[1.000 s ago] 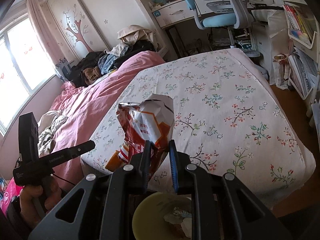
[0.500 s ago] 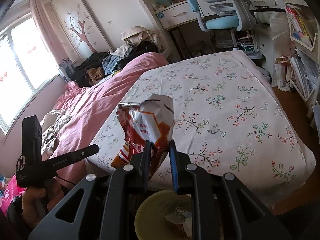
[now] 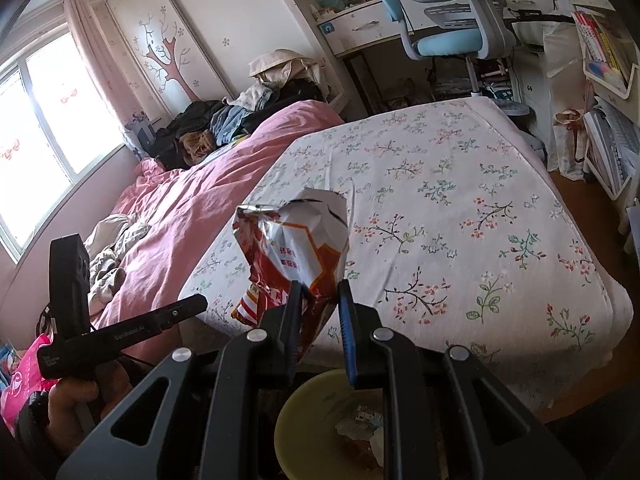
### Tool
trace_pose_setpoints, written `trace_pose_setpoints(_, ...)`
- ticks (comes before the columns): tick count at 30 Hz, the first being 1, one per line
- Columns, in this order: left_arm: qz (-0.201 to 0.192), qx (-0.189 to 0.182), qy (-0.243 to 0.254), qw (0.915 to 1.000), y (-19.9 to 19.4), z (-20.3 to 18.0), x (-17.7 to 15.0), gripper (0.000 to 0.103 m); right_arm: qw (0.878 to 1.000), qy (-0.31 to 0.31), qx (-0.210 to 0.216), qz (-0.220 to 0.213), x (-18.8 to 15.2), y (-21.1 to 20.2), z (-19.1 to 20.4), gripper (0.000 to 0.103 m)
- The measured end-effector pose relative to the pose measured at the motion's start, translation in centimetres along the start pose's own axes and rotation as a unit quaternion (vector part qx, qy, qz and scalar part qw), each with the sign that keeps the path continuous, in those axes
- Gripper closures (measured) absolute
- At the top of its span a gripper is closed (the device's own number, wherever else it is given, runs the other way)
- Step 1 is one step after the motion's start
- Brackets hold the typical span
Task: Collect trash
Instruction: 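Carry the orange piece and red wrapper toward the yellow bin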
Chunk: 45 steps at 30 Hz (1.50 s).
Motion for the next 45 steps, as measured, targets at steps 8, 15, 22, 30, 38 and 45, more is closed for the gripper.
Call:
trace_pose_setpoints(8,0.0,-0.004,0.001,1.0,-0.3,-0.2,-0.2,0.083,1.0,-0.004,0.0,0.005,-0.2,-0.1,0.2,0.084)
trace_pose_setpoints(15,0.001,-0.009,-0.002,1.0,-0.7,-0.1,-0.6,0.083,1.0,-0.006,0.001,0.007,-0.5,-0.1,0.4,0.084)
trace_pose_setpoints(22,0.008,-0.017,-0.002,0.9998,-1.0,-0.4,-1.5,0.083,1.0,-0.008,0.004,0.006,-0.7,-0.4,0.4,0.084)
trace_pose_setpoints(30,0.031,-0.031,0.002,0.9991,-1.2,-1.0,-3.5,0.083,0.999,-0.041,-0.015,0.01,-1.5,-0.8,1.1,0.084)
trace_pose_setpoints(38,0.035,-0.03,0.0,0.999,-1.4,-1.4,-4.2,0.083,0.998,-0.058,-0.028,0.022,-2.6,-0.9,1.1,0.084)
trace_pose_setpoints(45,0.026,0.012,0.013,0.9995,1.9,-1.5,-0.3,0.061,0.997,-0.057,-0.032,0.034,-3.4,-0.8,0.9,0.084)
Point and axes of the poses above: each gripper's, at about its wrist camera, not at the fingertips, and y roughly the way its jaws point, z to its left, x to its top, the point moved 4 cm from there along y, roughly the way its jaws point, and after that the axes turned 11 degrees about -x, right-handed, at the moved point
